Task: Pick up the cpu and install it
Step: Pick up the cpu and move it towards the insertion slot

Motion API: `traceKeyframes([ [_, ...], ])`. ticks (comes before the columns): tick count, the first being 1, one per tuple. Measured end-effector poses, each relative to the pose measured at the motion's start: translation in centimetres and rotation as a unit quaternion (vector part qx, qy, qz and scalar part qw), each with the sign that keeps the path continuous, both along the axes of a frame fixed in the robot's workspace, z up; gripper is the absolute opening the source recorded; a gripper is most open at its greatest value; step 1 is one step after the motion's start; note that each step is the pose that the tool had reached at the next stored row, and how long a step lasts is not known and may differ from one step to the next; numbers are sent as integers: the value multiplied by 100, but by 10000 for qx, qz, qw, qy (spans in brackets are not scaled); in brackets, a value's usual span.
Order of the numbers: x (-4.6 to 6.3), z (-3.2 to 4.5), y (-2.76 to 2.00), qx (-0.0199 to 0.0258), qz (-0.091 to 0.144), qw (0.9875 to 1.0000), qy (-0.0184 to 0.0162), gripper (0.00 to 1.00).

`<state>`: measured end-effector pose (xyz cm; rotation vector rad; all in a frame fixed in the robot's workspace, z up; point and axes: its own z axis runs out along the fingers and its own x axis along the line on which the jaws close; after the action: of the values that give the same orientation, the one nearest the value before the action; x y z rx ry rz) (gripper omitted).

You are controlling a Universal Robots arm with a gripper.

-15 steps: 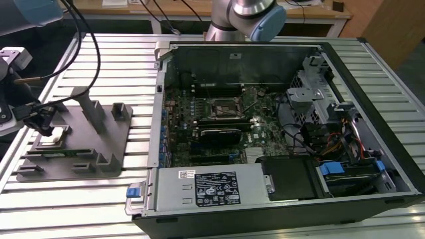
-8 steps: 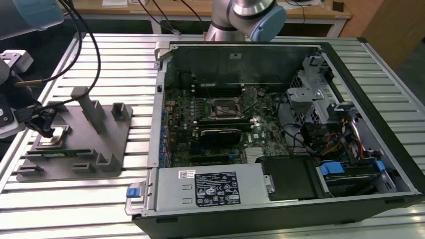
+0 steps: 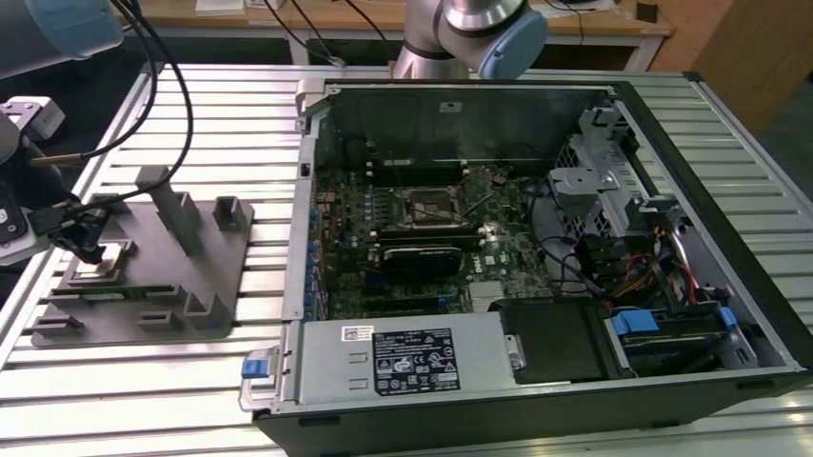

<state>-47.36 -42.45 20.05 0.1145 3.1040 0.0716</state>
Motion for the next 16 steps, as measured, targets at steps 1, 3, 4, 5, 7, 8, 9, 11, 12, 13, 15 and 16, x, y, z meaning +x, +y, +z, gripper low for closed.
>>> traceKeyframes([
  [1, 0, 0, 0, 0, 0, 10000, 0, 11],
  [3, 0, 0, 0, 0, 0, 10000, 0, 16],
  [4, 0, -1, 0, 0, 0, 10000, 0, 23],
  [5, 0, -1, 0, 0, 0, 10000, 0, 29],
  [7, 0, -1, 0, 0, 0, 10000, 0, 35],
  [8, 0, -1, 0, 0, 0, 10000, 0, 41],
  [9, 0, -1, 0, 0, 0, 10000, 0, 41],
  [11, 0, -1, 0, 0, 0, 10000, 0, 53],
  [12, 0, -1, 0, 0, 0, 10000, 0, 53],
  [13, 0, -1, 0, 0, 0, 10000, 0, 59],
  [15, 0, -1, 0, 0, 0, 10000, 0, 59],
  [16, 0, -2, 0, 0, 0, 10000, 0, 59],
])
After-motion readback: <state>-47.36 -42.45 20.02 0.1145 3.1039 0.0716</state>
